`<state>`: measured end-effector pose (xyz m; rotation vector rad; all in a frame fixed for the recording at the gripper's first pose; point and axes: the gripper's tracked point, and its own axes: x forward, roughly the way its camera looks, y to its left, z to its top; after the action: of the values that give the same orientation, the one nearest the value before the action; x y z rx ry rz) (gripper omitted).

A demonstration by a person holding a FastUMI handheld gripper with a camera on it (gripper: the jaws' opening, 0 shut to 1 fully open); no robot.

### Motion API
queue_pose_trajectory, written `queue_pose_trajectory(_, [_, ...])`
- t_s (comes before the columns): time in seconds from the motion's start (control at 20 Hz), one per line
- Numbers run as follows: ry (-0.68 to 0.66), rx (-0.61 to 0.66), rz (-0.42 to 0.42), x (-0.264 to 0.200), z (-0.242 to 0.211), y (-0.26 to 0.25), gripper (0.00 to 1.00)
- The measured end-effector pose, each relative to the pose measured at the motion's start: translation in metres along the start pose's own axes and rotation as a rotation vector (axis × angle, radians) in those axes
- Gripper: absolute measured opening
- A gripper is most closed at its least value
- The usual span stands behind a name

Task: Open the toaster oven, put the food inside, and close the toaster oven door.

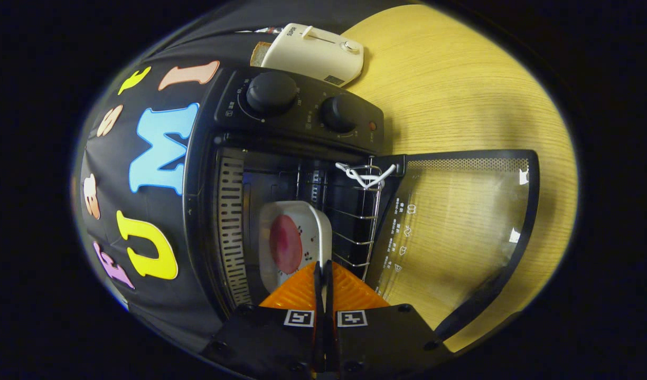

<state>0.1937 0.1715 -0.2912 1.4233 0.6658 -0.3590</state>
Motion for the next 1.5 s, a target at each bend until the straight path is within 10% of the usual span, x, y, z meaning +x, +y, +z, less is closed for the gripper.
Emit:
queue_pose_trajectory(0.35, [0.058, -0.027, 0.056, -0.006, -0.005, 0.009, 0.2])
queue_pose_trajectory(0.6, [0.095, -0.211, 0.092, -0.031, -0.015, 0.017, 0.98])
queue_pose_trajectory(1.2, [0.241, -1.07, 0.093, -0.103, -0.052, -0.026, 0.98])
queue_pose_trajectory(1.5, [0.308, -1.266, 0.008, -0.119, -0.054, -0.071, 0.98])
